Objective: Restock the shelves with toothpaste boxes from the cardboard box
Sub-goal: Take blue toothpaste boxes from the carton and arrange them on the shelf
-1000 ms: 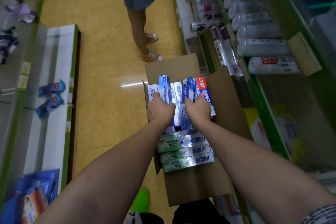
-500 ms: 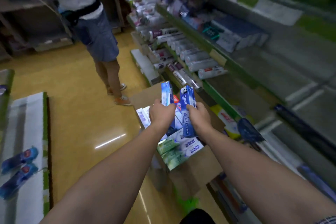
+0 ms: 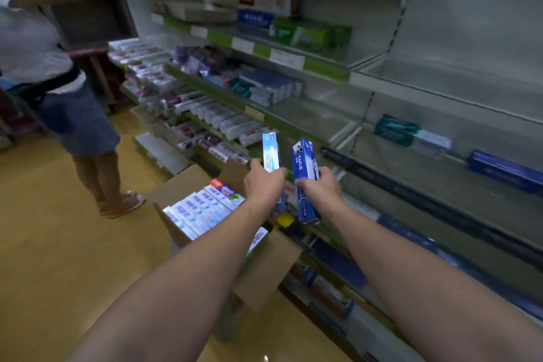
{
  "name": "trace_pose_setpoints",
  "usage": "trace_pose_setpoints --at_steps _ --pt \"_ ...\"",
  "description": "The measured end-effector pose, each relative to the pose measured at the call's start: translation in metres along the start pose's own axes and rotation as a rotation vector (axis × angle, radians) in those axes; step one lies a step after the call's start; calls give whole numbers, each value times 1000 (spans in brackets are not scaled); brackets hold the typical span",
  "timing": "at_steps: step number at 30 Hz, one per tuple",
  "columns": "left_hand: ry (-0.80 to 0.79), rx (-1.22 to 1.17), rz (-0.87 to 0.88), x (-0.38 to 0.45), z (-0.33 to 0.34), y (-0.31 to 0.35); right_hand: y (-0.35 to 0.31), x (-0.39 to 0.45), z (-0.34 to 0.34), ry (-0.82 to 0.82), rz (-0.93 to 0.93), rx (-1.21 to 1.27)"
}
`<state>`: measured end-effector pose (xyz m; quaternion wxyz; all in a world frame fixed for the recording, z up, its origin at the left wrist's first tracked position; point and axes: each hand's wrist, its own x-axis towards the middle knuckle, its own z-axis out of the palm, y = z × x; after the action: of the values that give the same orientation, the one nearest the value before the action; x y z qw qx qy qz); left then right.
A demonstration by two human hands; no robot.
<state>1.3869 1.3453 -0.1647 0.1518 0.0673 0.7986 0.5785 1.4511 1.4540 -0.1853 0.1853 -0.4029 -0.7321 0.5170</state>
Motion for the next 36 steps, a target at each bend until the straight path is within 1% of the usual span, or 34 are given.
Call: trace_pose_setpoints --at_steps 8,14,21,28,32,36 --pt "-162 82 67 -82 99 29 41 -22 -138 134 19 63" --pt "-238 98 97 -164 192 46 94 -52 -260 261 57 72" --pt "-319 123 117 -251 273 60 143 -89 -380 356 119 77" --pt "-454 161 151 -295 329 79 167 -109 -447 429 183 82" --pt "-513 182 198 -297 359 86 172 -108 -472 517 207 97" --pt "-574 221 232 -290 386 92 176 -101 -485 579 247 56"
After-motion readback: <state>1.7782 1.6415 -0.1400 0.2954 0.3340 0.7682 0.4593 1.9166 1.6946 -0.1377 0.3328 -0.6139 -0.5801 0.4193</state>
